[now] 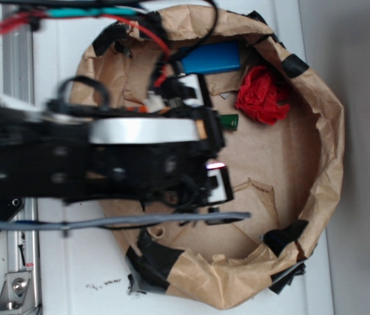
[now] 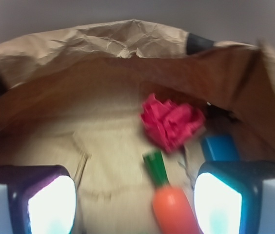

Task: Grab the red paper.

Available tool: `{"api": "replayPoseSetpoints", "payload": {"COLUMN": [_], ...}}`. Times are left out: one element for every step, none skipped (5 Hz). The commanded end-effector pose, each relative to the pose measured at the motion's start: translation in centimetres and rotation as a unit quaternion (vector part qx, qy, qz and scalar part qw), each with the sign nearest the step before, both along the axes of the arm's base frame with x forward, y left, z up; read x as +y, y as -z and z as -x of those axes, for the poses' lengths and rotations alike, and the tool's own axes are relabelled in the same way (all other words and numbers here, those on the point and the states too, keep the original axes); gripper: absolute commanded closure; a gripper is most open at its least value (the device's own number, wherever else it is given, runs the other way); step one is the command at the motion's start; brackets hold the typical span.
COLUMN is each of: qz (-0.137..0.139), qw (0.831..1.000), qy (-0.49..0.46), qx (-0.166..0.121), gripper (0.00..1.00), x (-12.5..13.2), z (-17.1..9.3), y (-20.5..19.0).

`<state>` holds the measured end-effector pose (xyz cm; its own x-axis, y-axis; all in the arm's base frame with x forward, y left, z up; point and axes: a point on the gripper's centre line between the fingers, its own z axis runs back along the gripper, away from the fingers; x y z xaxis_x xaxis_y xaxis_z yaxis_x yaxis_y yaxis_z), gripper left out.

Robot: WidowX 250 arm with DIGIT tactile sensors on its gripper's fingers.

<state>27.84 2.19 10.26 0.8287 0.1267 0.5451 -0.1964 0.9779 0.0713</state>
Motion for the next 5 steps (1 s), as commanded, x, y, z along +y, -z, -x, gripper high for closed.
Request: {"api": "replayPoseSetpoints", "payload": {"qz": [0.005,0.005,0.008,0.008,0.008], "qw": [0.999,0.999,1.0,1.0,1.0], "qy": [-0.041,-0.048,-0.024,-0.024,-0.024], "qx": [-0.009,0.002,0.008,0.008,0.008], "gripper": [0.0,0.0,0.0,0.0,0.0], "x": [4.6,6.3,6.1,6.1,6.1], "z": [-4.5,-5.1,-5.5,-5.5,-5.5], "y": [1.5,2.0,3.1,3.1,3.1]}}
